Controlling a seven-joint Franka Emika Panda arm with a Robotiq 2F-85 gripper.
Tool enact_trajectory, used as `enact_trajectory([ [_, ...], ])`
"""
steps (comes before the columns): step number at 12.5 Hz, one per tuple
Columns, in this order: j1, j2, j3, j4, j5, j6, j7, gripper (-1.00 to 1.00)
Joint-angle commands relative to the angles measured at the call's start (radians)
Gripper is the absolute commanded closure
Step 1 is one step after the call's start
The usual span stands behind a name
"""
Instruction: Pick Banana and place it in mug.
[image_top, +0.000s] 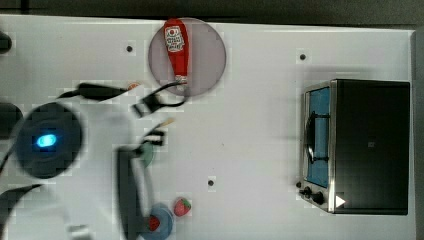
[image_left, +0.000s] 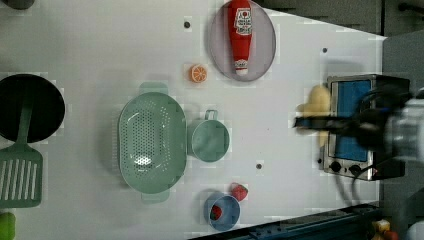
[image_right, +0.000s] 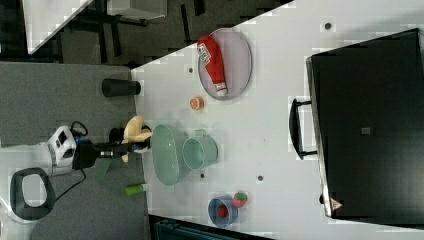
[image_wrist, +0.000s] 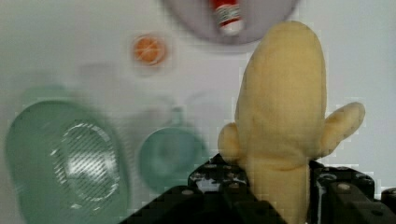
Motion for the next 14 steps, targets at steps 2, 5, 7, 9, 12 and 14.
enact_trajectory([
  [2,0.009,0.061,0.099,-0.021,0.003,-0.019,0.338,0.30],
  [5,0.009,0.135,0.129,-0.091,0.007,0.149,0.381,0.30],
  [7,0.009,0.179,0.130,-0.143,0.007,0.273,0.381,0.30],
  [9,0.009,0.211,0.130,-0.180,0.007,0.322,0.381,0.30],
  [12,0.008,0.239,0.127,-0.203,0.007,0.377,0.381,0.29],
  [14,0.008,0.247,0.129,-0.216,0.007,0.404,0.381,-0.22],
])
